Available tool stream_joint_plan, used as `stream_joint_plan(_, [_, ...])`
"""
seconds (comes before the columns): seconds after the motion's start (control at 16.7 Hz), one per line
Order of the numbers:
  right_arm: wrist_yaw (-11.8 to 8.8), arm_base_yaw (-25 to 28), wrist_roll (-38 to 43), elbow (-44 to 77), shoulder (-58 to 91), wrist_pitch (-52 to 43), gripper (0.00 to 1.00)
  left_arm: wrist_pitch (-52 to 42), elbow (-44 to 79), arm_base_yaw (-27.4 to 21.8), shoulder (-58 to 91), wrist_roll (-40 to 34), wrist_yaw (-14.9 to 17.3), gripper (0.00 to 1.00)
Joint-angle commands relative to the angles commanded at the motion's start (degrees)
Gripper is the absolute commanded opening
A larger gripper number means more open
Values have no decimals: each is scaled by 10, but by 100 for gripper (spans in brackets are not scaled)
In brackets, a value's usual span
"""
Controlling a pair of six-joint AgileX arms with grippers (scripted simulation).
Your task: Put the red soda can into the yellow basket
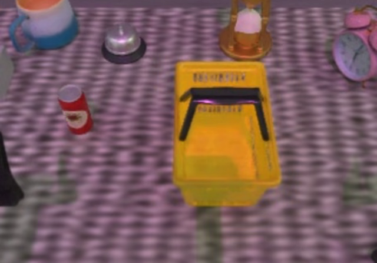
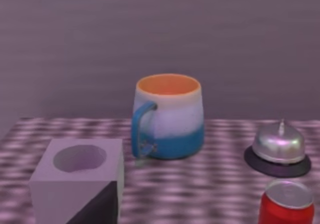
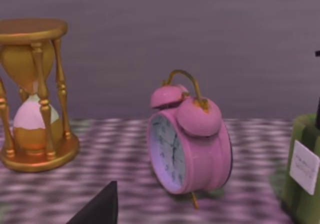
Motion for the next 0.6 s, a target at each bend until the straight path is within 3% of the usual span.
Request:
stream_joint_plan(0.3, [0,0,0,0,0,0,100,-23,35,0,35,11,-4,100])
stream_joint_plan(0.6, [0,0,0,0,0,0,100,-131,198,-10,214,66,-8,100])
